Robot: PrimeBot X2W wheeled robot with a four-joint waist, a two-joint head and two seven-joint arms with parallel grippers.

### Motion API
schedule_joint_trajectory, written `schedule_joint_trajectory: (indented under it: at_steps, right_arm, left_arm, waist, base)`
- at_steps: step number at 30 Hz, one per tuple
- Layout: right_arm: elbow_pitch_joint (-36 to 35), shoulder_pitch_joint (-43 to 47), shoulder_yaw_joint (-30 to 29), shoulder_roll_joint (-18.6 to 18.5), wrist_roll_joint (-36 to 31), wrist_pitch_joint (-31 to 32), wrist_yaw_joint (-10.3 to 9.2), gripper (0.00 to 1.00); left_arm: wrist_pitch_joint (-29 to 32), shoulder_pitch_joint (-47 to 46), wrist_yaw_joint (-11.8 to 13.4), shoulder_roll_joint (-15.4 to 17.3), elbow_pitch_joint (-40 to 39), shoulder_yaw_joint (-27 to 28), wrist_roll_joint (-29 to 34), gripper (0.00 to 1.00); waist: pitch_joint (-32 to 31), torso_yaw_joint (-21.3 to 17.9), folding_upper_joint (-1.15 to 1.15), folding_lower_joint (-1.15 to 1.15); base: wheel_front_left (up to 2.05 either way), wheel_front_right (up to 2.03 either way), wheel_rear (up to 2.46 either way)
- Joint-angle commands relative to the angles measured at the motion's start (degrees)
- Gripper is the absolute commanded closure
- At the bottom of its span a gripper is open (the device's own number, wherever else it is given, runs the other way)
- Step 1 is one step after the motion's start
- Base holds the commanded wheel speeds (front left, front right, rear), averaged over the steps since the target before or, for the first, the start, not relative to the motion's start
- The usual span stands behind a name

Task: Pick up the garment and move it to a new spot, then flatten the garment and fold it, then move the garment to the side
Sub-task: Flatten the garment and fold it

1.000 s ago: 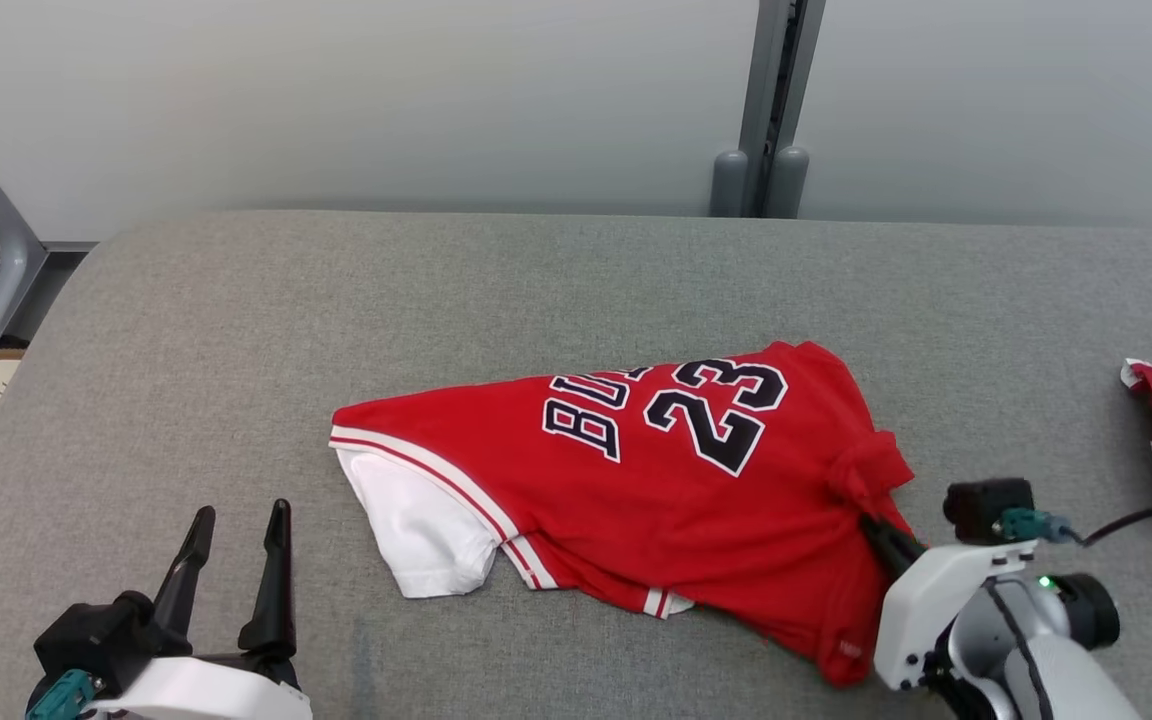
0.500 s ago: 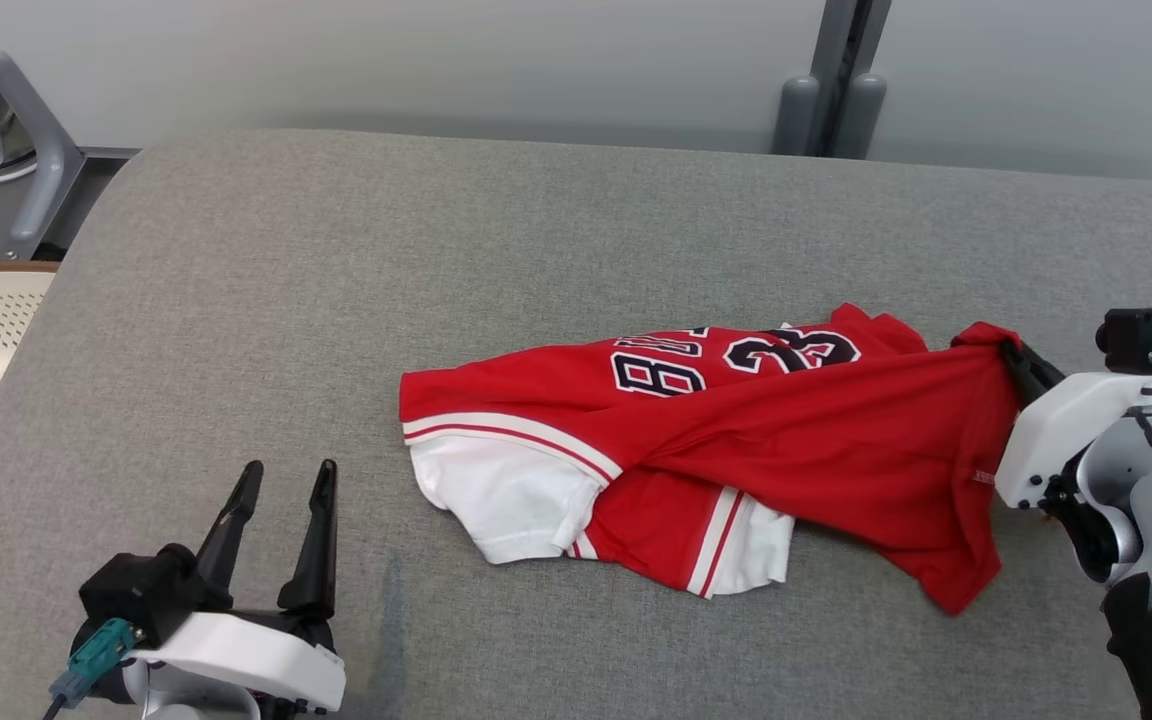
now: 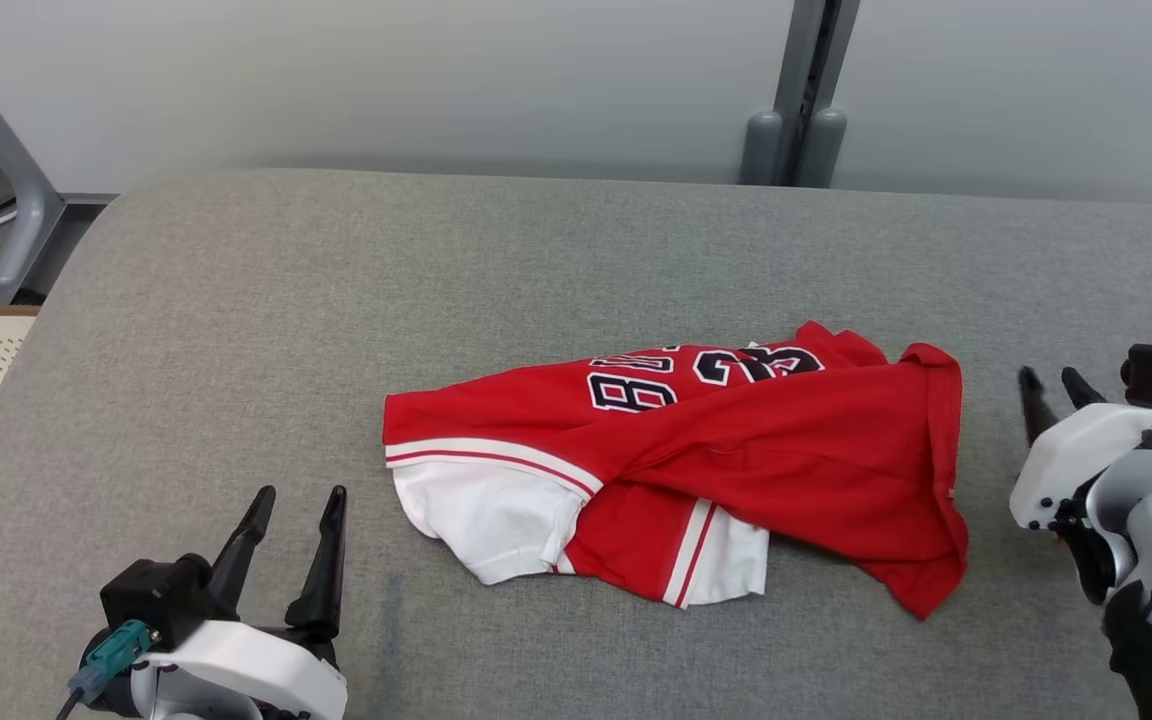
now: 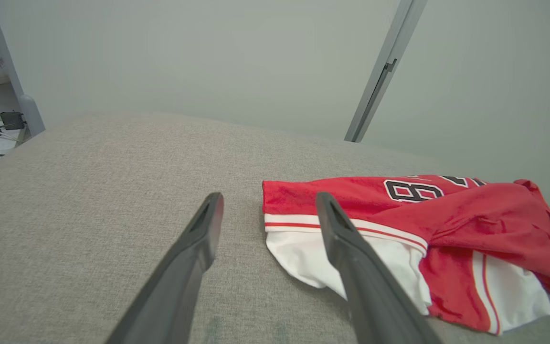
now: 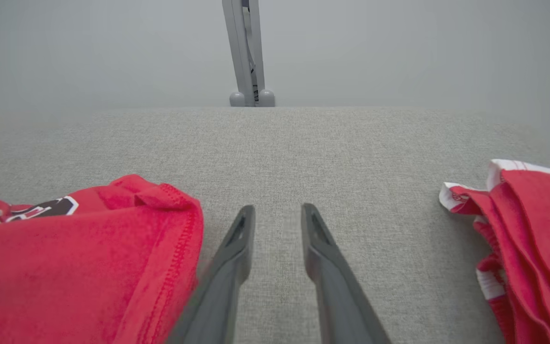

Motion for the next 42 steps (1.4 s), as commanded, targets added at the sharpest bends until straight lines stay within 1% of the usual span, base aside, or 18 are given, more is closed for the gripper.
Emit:
schedule_joint_trajectory:
  at_steps: [1, 4, 6, 9, 15, 18, 23, 26, 31, 34, 37, 42]
  right_arm:
    - [0.8, -0.8, 0.7, 0.7, 0.5, -2.1, 0.01, 0.0]
    - [0.3, -0.6, 2.2, 1.8, 1.2, -4.9, 0.0, 0.0]
    - [-1.2, 0.3, 3.2, 2.6, 2.2, -6.4, 0.0, 0.0]
    - [-3.5, 1.6, 4.5, 3.2, 3.4, -7.4, 0.0, 0.0]
    - [-14.7, 6.7, 7.0, 3.4, 5.8, -8.2, 0.0, 0.0]
    - [-22.0, 11.4, 6.1, 3.3, 5.6, -8.2, 0.01, 0.0]
    - [-31.4, 20.3, 4.0, 4.7, 4.9, -8.2, 0.01, 0.0]
    - [-33.6, 24.3, 3.3, 5.4, 4.5, -8.2, 0.01, 0.0]
    - [-34.9, 26.6, 2.9, 6.3, 3.2, -7.2, 0.01, 0.0]
    - [-35.4, 27.0, 2.8, 6.7, 2.6, -6.5, 0.01, 0.0]
    - [-36.2, 27.0, 2.9, 6.8, 1.9, -5.9, 0.01, 0.0]
    - [-37.2, 27.1, 2.6, 6.9, 1.3, -5.1, 0.01, 0.0]
  left_arm:
    - [0.2, -0.3, 0.0, 0.3, 0.3, 0.1, -0.4, 0.0]
    - [0.5, 0.5, 0.2, 0.5, 0.8, 0.1, -0.7, 0.0]
    - [0.4, 1.0, 0.5, 0.6, 1.0, 0.3, -0.9, 0.0]
    - [0.6, 1.6, 0.8, 0.8, 1.3, 0.6, -1.3, 0.0]
    - [2.3, 3.0, 1.5, 1.8, 2.3, 1.5, -2.8, 0.0]
    - [2.8, 3.5, 1.5, 2.1, 2.3, 1.7, -3.1, 0.0]
    - [3.6, 3.9, 1.5, 2.0, 2.6, 1.4, -3.8, 0.0]
    - [4.2, 4.1, 1.4, 2.1, 2.9, 1.2, -4.3, 0.0]
    - [5.2, 3.8, 1.1, 2.3, 3.4, 0.8, -4.7, 0.0]
    - [7.4, 4.0, 0.9, 2.4, 4.2, 0.1, -5.2, 0.0]
    - [11.1, 4.8, 1.0, 2.6, 5.4, -0.9, -6.0, 0.0]
    - [15.6, 3.3, 0.1, 3.5, 6.6, -3.1, -5.8, 0.0]
  waist:
    - [-0.8, -1.0, 0.0, 0.0]
    - [-1.9, -2.1, 0.0, 0.0]
    - [-2.7, -3.0, 0.0, 0.0]
    - [-3.4, -4.0, 0.0, 0.0]
    - [-4.7, -7.0, 0.0, 0.0]
    - [-4.7, -8.0, 0.0, 0.0]
    - [-4.7, -9.1, 0.0, 0.0]
    - [-4.5, -9.8, 0.0, 0.0]
    - [-4.2, -10.2, 0.0, 0.0]
    - [-4.2, -10.3, 0.0, 0.0]
    - [-4.3, -10.6, 0.0, 0.0]
    - [-4.0, -11.2, 0.0, 0.0]
  base:
    - [0.0, 0.0, 0.0]
    - [0.0, 0.0, 0.0]
    - [0.0, 0.0, 0.0]
    - [0.0, 0.0, 0.0]
    - [0.0, 0.0, 0.0]
    - [0.0, 0.0, 0.0]
    - [0.0, 0.0, 0.0]
    - [0.0, 0.0, 0.0]
    - [0.0, 0.0, 0.0]
    - [0.0, 0.0, 0.0]
    - [0.0, 0.0, 0.0]
    - [0.0, 0.0, 0.0]
